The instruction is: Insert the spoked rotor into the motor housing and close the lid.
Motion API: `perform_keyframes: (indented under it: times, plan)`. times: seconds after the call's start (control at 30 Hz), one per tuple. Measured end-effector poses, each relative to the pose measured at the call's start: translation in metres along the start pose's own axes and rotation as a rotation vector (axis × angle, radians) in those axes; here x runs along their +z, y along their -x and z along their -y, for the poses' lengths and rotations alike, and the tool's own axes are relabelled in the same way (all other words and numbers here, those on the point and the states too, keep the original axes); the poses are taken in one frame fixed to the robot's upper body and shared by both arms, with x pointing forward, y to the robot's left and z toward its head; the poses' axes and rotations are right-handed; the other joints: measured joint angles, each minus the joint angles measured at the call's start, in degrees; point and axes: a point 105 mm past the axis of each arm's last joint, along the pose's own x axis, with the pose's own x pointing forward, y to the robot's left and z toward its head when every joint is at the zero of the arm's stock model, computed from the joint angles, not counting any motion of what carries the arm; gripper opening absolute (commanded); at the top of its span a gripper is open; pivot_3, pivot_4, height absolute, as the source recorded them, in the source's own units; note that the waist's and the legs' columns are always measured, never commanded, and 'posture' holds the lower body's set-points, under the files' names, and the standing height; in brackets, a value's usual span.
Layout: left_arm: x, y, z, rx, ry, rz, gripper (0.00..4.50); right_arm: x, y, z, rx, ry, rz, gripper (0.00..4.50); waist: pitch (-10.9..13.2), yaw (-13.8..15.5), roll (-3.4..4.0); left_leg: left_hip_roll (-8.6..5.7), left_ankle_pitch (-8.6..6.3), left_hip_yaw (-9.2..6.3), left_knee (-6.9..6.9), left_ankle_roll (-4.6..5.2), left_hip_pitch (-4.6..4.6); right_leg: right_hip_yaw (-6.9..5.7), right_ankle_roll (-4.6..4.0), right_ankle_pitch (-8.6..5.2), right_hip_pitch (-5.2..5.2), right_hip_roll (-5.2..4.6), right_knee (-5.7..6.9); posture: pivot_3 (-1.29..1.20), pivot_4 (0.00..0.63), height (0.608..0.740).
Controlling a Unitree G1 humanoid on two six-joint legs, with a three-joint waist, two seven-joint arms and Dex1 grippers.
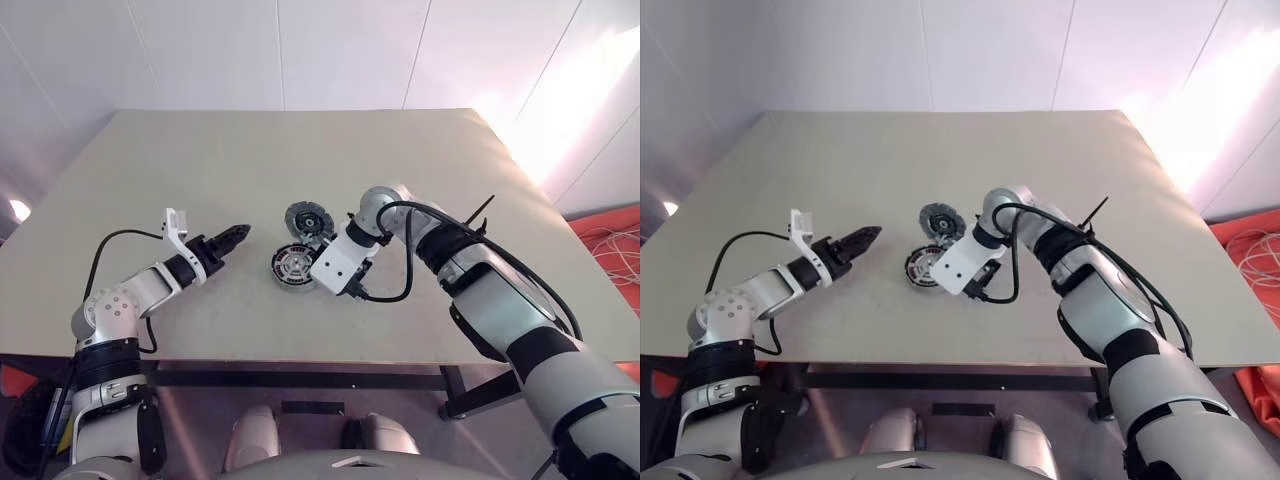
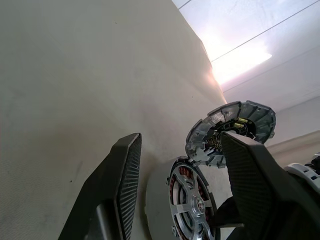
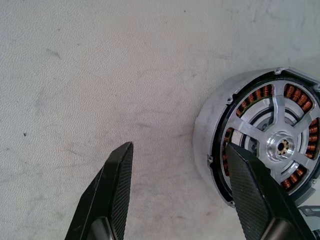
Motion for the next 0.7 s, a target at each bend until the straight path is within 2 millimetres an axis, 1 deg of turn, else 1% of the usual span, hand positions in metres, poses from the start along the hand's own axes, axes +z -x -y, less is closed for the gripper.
perform_keyframes:
  times: [0.17, 0.3, 0.4, 0.67, 0.7]
  plan:
    - [0.000, 0.000, 0.001, -0.001, -0.001, 0.001, 2.69, 0.000, -0.003, 0.004, -0.004, 0.006, -0.009, 3.30, 0.00, -0.06, 0.00, 0.02, 0.04, 0.01, 0.00, -0.08, 0.03, 0.01, -0.09, -0.04, -0.02, 0.00, 0.16, 0.00, 0.000, 0.740]
    - [-0.001, -0.001, 0.001, -0.001, 0.000, 0.001, 2.69, 0.000, -0.006, 0.007, -0.019, 0.008, -0.017, 3.30, 0.00, -0.41, 0.00, 0.06, 0.04, 0.02, 0.00, -0.43, 0.06, 0.01, -0.16, -0.04, 0.01, 0.01, 0.32, 0.00, 0.000, 0.740]
    - [-0.001, 0.000, 0.000, 0.004, 0.002, 0.001, 2.69, -0.002, -0.006, 0.011, -0.039, 0.003, -0.032, 2.74, 0.01, -0.79, 0.00, 0.08, 0.15, 0.02, 0.00, -0.55, 0.24, 0.01, -0.19, -0.02, 0.02, 0.02, 0.41, 0.00, 0.000, 0.740]
    - [-0.002, -0.001, 0.000, 0.005, 0.003, 0.005, 2.69, -0.002, -0.003, 0.020, -0.086, 0.013, -0.049, 0.08, 0.01, -0.97, -0.01, 0.07, 0.14, 0.01, 0.00, -0.49, 0.22, 0.01, -0.27, -0.01, -0.03, 0.02, 0.41, 0.00, 0.000, 0.740]
    - [-0.002, -0.001, 0.001, 0.003, 0.005, 0.005, 2.69, -0.003, -0.003, 0.019, -0.080, 0.011, -0.054, 0.02, 0.02, -0.97, -0.01, 0.07, 0.14, 0.01, 0.00, -0.48, 0.19, 0.01, -0.27, -0.01, -0.04, 0.02, 0.41, 0.00, 0.000, 0.740]
